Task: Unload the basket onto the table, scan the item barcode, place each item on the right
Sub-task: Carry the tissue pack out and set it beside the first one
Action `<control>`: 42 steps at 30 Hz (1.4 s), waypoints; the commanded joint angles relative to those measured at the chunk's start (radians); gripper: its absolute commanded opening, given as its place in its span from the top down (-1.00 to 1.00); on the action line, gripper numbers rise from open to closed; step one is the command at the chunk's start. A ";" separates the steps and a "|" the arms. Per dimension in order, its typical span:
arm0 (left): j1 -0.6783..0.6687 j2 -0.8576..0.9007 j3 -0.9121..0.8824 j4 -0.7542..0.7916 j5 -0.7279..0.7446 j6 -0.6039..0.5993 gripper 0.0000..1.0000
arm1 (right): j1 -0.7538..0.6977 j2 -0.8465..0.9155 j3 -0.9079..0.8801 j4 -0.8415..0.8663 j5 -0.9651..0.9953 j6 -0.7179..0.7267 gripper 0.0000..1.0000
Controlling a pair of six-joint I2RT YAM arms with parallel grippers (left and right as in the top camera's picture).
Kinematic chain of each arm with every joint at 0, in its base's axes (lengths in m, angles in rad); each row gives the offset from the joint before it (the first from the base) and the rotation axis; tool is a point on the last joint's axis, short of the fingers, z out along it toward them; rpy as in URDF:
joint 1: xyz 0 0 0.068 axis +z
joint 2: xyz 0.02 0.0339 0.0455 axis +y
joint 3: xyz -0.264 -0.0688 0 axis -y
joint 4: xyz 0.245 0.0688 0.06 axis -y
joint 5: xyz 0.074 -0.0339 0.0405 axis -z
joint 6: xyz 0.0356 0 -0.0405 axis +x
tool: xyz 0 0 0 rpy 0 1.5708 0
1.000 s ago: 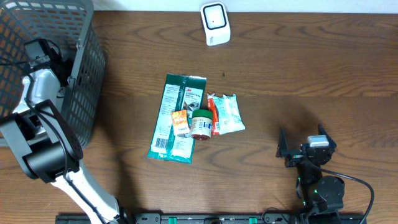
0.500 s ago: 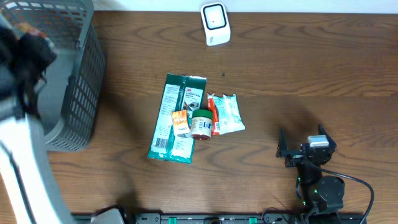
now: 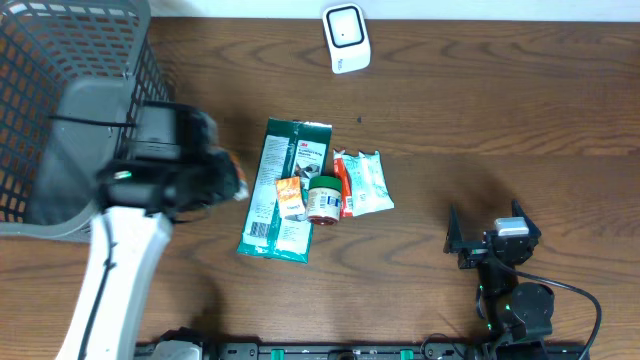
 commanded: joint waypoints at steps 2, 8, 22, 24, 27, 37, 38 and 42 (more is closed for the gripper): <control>-0.091 0.056 -0.039 0.042 0.011 0.005 0.00 | 0.004 -0.004 -0.001 -0.004 0.005 -0.002 -0.98; -0.124 0.125 -0.039 0.098 0.011 0.000 -0.55 | 0.004 -0.004 -0.001 -0.004 0.005 -0.002 -0.98; -0.059 -0.075 0.126 0.116 -0.184 -0.002 -0.58 | 0.004 -0.004 -0.001 -0.004 0.005 -0.002 -0.99; -0.037 -0.119 0.126 0.122 -0.231 -0.002 -0.68 | 0.004 -0.004 -0.001 -0.004 0.005 -0.002 -0.99; -0.020 -0.169 0.126 0.117 -0.244 -0.002 -0.77 | 0.004 -0.004 -0.001 -0.004 0.005 -0.002 -0.98; -0.021 -0.197 0.125 0.115 -0.244 -0.002 -0.77 | 0.004 -0.004 -0.001 -0.004 0.005 -0.002 -0.99; -0.021 -0.196 0.125 0.115 -0.244 -0.002 -0.78 | 0.004 -0.004 -0.001 -0.004 0.005 -0.002 -0.98; -0.021 -0.190 0.125 0.115 -0.244 -0.002 -0.77 | 0.004 -0.004 -0.001 -0.004 0.005 -0.002 -0.99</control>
